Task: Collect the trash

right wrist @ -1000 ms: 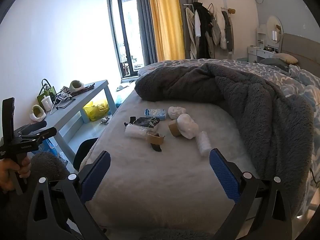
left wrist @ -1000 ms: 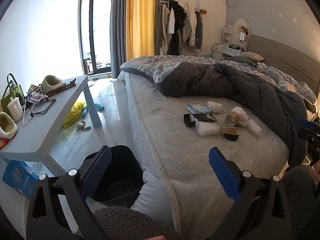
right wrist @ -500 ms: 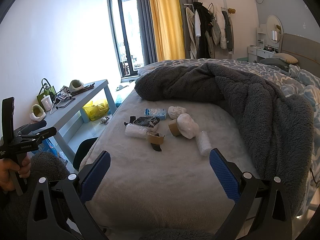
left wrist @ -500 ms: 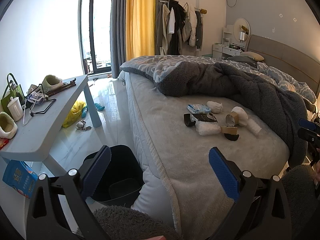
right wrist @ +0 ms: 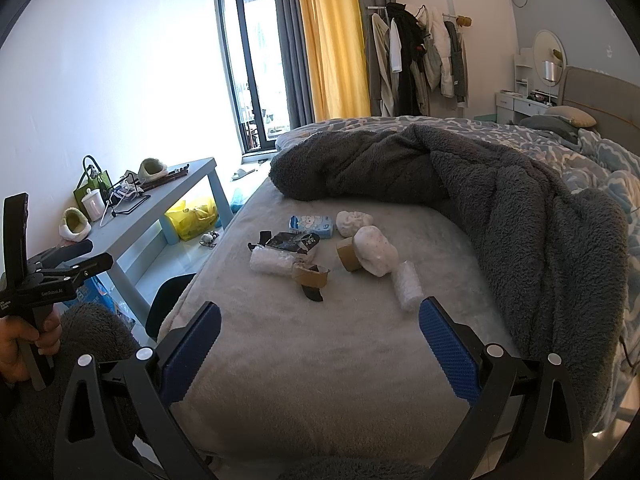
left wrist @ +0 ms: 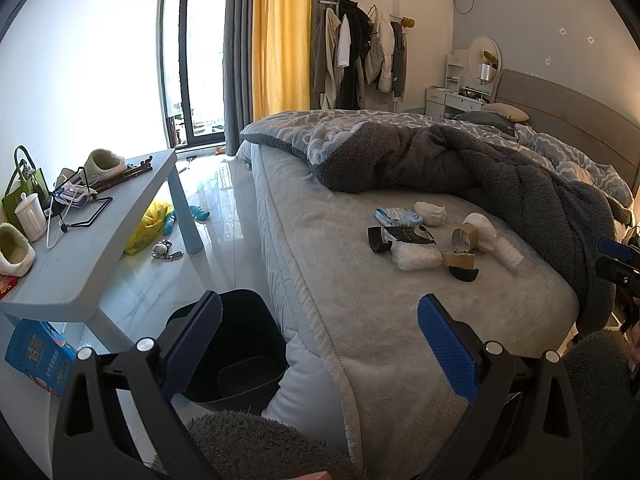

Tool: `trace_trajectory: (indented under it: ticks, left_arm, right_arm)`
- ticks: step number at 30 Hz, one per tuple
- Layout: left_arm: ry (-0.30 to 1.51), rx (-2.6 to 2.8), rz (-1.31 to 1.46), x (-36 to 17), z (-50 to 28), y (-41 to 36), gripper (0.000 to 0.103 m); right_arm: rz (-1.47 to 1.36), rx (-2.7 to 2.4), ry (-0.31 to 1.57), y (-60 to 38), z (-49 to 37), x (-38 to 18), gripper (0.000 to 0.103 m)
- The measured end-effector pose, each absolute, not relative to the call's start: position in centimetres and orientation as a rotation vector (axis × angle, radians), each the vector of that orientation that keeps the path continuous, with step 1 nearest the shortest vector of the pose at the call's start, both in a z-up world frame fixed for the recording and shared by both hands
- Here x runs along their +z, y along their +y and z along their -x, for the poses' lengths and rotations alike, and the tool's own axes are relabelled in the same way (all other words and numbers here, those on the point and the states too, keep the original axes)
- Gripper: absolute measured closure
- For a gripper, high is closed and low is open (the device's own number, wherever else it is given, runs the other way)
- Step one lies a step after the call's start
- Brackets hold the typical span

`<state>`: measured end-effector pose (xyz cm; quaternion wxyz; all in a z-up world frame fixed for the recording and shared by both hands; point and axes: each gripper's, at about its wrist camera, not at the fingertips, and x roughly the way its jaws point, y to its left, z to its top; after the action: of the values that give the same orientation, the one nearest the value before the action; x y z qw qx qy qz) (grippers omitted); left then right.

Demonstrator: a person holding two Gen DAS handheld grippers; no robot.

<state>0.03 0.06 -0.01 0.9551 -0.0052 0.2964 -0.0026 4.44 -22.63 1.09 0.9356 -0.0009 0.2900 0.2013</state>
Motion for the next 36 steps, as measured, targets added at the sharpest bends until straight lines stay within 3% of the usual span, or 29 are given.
trace_trajectory:
  ticks: [36]
  left_arm:
    - [0.638, -0.034, 0.032, -0.9, 0.0, 0.2, 0.003]
  right_arm:
    - [-0.083, 0.369, 0.590, -22.4, -5.0, 1.2, 0.003]
